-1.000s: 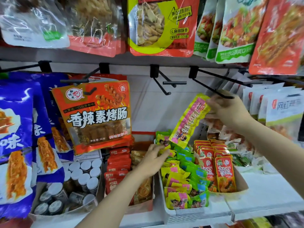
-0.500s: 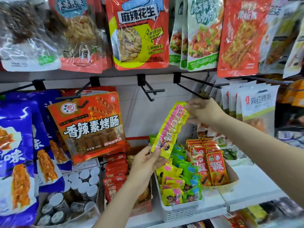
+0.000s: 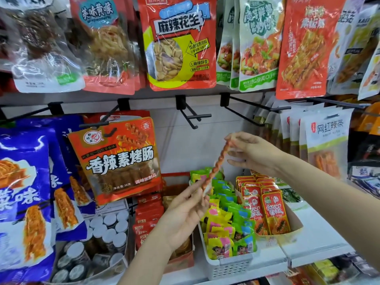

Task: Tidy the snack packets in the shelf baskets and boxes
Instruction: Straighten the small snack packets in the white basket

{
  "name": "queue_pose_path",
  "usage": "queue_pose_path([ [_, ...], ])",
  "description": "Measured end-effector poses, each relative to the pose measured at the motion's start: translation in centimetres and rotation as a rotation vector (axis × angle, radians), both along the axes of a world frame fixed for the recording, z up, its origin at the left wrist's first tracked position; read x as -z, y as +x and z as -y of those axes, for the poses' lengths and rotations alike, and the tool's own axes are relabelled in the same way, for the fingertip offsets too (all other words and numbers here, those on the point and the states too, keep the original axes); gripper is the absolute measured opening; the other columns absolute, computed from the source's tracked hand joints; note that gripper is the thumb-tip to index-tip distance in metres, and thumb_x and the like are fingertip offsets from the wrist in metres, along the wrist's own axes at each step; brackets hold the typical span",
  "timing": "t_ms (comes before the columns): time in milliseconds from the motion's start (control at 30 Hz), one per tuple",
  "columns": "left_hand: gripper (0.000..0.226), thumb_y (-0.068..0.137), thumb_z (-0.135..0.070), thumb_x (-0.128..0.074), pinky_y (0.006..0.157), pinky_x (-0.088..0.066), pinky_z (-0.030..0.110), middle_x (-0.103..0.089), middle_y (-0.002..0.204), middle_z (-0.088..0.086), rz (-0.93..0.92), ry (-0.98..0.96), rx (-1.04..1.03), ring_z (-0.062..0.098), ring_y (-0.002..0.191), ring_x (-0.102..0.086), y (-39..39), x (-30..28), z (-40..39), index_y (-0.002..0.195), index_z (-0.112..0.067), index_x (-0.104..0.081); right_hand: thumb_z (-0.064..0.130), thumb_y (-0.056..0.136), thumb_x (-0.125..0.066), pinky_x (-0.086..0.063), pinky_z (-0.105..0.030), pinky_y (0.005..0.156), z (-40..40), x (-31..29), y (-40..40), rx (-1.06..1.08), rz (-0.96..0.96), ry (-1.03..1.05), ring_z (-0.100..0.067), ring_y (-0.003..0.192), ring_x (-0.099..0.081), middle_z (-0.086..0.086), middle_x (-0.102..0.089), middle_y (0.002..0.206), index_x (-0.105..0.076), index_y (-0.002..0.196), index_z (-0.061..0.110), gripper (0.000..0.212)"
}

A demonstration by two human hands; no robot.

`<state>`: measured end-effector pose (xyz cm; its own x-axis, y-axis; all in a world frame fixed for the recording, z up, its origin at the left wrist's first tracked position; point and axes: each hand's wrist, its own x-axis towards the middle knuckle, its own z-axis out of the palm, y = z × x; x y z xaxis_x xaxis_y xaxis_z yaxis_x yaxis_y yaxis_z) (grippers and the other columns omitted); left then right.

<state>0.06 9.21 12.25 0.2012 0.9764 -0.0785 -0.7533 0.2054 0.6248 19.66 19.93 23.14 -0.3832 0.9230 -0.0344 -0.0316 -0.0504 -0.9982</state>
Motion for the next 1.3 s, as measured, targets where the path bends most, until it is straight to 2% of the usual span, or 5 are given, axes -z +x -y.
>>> queue_pose_path([
  [433, 0.060, 0.073, 0.012, -0.076, 0.081, -0.055, 0.021, -0.072, 0.117, -0.003, -0.620, 0.239, -0.308, 0.016, 0.110, -0.067, -0.2, 0.6, 1.2, 0.123, -0.020, -0.063, -0.002, 0.089, -0.063, -0.059, -0.036, 0.083, 0.4, 0.0, 0.2, -0.002, 0.101, 0.114, -0.025, 0.098, -0.071, -0.008, -0.072, 0.105, -0.055, 0.133, 0.023, 0.051],
  [700, 0.068, 0.094, -0.057, -0.043, 0.101, -0.049, 0.045, -0.061, 0.131, 0.021, -0.088, -0.089, 0.055, 0.035, 0.119, -0.061, -0.6, -0.8, 0.7, 0.133, -0.004, -0.054, -0.002, 0.090, -0.059, -0.057, -0.025, 0.081, 0.5, -0.5, -0.1, -0.065, -0.013, 0.128, -0.021, 0.098, -0.070, -0.011, -0.073, 0.103, -0.068, 0.111, 0.008, 0.025],
  [833, 0.038, 0.090, -0.017, -0.062, 0.075, -0.060, 0.029, -0.065, 0.119, 0.024, -0.072, -0.055, 0.040, 0.025, 0.091, -0.071, -0.1, -1.1, 0.2, 0.122, 0.002, -0.060, -0.001, 0.083, -0.061, -0.056, -0.028, 0.085, 0.5, -0.7, -0.2, -0.112, -0.160, 0.153, -0.025, 0.100, -0.068, -0.015, -0.068, 0.106, -0.069, 0.104, 0.006, 0.023],
  [1033, 0.019, 0.085, -0.005, -0.071, 0.072, -0.054, 0.019, -0.075, 0.102, 0.002, -0.633, 0.072, -0.335, 0.012, 0.087, -0.070, -0.4, 0.1, -0.2, 0.102, -0.015, -0.071, 0.001, 0.101, -0.032, -0.059, -0.035, 0.081, 0.3, -1.5, 1.4, -0.184, -0.021, -0.027, -0.035, 0.105, -0.068, -0.022, -0.069, 0.113, -0.062, 0.124, 0.004, 0.038],
  [1300, 0.022, 0.083, -0.009, -0.076, 0.068, -0.050, 0.027, -0.071, 0.098, -0.002, -0.928, 0.197, -0.487, 0.017, 0.079, -0.066, -1.1, 1.2, -2.4, 0.095, -0.021, -0.062, 0.027, 0.068, -0.076, -0.060, -0.024, 0.073, -0.7, -0.7, 1.7, -0.104, 0.332, 0.196, -0.020, 0.088, -0.074, -0.012, -0.076, 0.091, -0.076, 0.095, 0.009, 0.032],
])
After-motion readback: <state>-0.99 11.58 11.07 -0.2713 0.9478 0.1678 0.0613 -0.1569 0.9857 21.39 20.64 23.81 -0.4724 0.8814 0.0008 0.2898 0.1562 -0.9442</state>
